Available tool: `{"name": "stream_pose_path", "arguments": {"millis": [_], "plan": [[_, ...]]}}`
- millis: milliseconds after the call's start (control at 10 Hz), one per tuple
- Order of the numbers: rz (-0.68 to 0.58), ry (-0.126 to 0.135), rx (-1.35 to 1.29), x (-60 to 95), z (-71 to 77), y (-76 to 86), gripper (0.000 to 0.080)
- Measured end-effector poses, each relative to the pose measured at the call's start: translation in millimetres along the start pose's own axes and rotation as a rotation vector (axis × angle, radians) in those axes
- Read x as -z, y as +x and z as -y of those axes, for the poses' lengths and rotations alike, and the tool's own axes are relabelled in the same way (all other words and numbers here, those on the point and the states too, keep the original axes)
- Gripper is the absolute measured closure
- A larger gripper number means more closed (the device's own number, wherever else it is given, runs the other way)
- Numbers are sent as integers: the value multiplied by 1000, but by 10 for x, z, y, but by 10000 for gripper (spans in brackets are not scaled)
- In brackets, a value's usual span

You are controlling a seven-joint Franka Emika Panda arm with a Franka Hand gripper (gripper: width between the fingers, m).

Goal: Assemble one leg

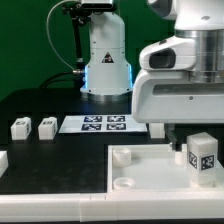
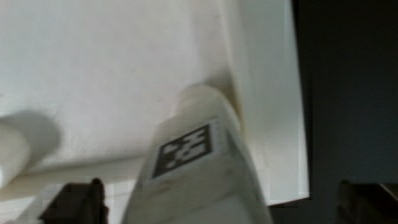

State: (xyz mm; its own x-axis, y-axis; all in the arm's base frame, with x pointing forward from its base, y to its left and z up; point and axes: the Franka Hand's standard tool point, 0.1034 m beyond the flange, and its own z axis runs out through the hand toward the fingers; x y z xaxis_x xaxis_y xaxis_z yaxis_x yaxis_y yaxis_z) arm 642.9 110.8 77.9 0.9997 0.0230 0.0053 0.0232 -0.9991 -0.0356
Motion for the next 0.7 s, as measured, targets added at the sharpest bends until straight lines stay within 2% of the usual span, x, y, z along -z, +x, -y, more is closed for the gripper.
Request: {"name": "stream_pose_path", "arguments": {"millis": [100, 400, 600, 700], "plan": [[-11, 0, 99, 0, 22, 17, 150], [-12, 4, 75, 0, 42, 16, 182], [-12, 4, 75, 1, 44, 16, 511], [-12, 4, 75, 0, 44, 16, 511]]}}
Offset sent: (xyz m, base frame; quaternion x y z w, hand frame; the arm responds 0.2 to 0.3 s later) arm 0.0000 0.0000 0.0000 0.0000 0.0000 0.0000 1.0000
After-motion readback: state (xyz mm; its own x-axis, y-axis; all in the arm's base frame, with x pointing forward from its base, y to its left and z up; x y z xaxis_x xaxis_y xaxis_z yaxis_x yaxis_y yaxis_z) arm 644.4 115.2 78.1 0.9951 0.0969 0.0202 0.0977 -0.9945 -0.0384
